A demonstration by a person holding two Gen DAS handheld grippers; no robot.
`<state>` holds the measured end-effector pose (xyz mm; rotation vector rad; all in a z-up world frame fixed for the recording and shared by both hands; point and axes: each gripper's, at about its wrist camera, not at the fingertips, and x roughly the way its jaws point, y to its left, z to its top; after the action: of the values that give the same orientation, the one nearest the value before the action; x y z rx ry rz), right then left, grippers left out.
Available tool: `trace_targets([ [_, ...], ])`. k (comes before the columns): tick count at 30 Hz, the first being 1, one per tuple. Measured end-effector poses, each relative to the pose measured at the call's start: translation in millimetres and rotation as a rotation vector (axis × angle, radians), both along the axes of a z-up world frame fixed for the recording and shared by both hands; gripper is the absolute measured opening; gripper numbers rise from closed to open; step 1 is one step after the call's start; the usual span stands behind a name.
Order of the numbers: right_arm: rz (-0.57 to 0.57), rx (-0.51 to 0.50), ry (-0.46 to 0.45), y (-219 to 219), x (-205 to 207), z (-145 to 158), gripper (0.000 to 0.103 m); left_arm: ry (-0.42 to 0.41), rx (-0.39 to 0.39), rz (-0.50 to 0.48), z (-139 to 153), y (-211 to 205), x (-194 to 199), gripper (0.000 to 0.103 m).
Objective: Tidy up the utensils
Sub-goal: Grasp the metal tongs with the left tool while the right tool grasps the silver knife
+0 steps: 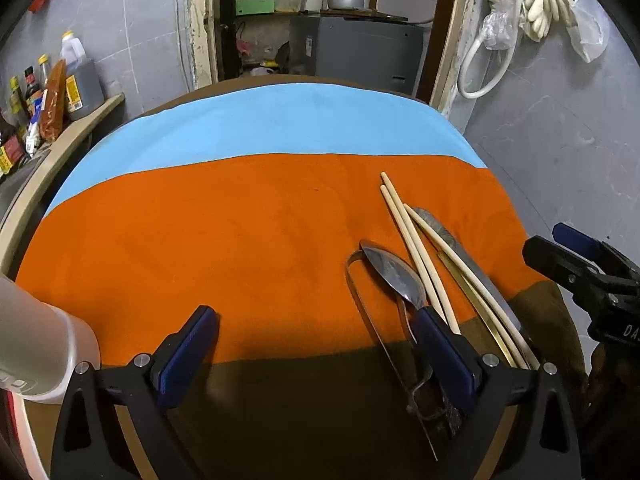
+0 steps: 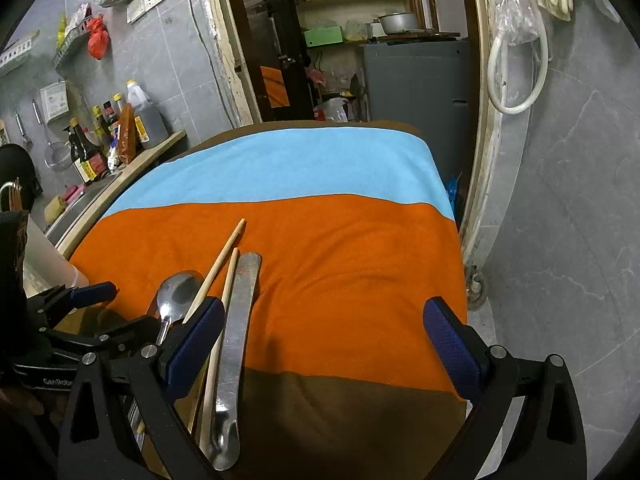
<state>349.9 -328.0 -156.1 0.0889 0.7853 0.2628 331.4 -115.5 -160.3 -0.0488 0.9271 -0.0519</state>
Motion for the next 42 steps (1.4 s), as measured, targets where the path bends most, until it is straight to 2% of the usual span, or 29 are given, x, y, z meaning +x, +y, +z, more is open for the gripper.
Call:
trace_targets([
  [2, 0.002, -0.001, 0.003, 0.7, 0.7, -0.6, 0.097, 0.013, -0.016, 0.007, -0.2, 2.1, 0.0, 0.096],
  [9, 0.032, -0.029, 0.033, 4.4, 4.3, -5.8, 0.097, 0.055, 0.004, -0.015, -1.4, -6.4, 1.3, 0.086],
  [13, 0.068, -0.080, 0.068, 14.2, 6.3, -12.2, 0.097, 0.064, 0.051, -0.064, -1.3, -17.6, 3.0, 0.074],
  [19, 0.096, -0.142, 0.096, 25.9, 8.2, -15.7, 0.097, 0.075, 0.047, -0.067, 3.2, -12.6, 1.5, 0.058],
  [26, 0.130, -0.185, 0.113, 35.7, 23.0, -14.2, 0.097, 0.088, 0.005, -0.052, 1.7, -9.3, 2.7, 0.056],
  [30, 0.133, -0.217, 0.110, 39.3, 29.9, -11.5, 0.096, 0.092, 0.021, -0.055, 0.0, -12.6, 9.0, 0.055],
  [31, 0.128, -0.227, 0.107, 39.6, 30.7, -10.1, 0.090, 0.093, 0.029, -0.055, 0.1, -13.9, 10.8, 0.053],
  [32, 0.125, -0.228, 0.106, 38.9, 31.6, -9.1, 0.078, 0.092, 0.036, -0.053, 0.2, -13.7, 13.4, 0.047],
  [34, 0.125, -0.224, 0.121, 36.0, 33.5, -7.9, 0.071, 0.096, 0.031, -0.044, 1.4, -10.8, 18.4, 0.037],
  [35, 0.126, -0.218, 0.128, 34.0, 34.3, -7.8, 0.064, 0.099, 0.025, -0.039, 1.8, -8.9, 19.7, 0.032],
  [38, 0.141, -0.230, 0.141, 34.7, 35.2, -8.7, 0.049, 0.115, -0.016, -0.028, 2.8, 0.9, 20.1, 0.028],
  [40, 0.161, -0.194, 0.153, 33.2, 36.8, -7.6, 0.038, 0.122, -0.035, -0.024, 2.9, 6.4, 18.1, 0.027],
  [42, 0.180, -0.172, 0.166, 34.2, 41.5, -7.1, 0.036, 0.126, -0.065, -0.029, 1.7, 10.8, 18.8, 0.027],
])
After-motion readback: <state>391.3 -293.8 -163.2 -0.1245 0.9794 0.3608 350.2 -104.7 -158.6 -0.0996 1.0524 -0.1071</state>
